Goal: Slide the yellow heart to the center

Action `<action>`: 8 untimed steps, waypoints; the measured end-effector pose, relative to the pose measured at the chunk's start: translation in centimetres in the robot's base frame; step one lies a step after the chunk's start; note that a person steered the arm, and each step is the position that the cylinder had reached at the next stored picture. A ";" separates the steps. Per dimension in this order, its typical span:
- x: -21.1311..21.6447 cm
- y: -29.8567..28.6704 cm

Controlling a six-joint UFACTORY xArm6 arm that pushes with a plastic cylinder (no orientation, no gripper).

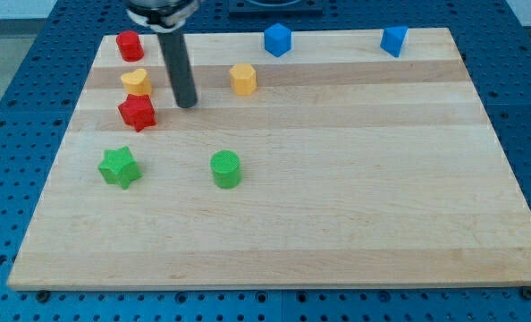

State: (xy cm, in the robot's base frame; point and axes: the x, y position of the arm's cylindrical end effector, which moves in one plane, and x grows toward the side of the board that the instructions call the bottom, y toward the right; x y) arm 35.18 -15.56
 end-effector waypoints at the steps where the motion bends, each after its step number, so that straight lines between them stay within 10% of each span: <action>1: 1.7 -5.3; 8: -1.9 1.8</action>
State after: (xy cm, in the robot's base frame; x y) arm 33.25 -13.75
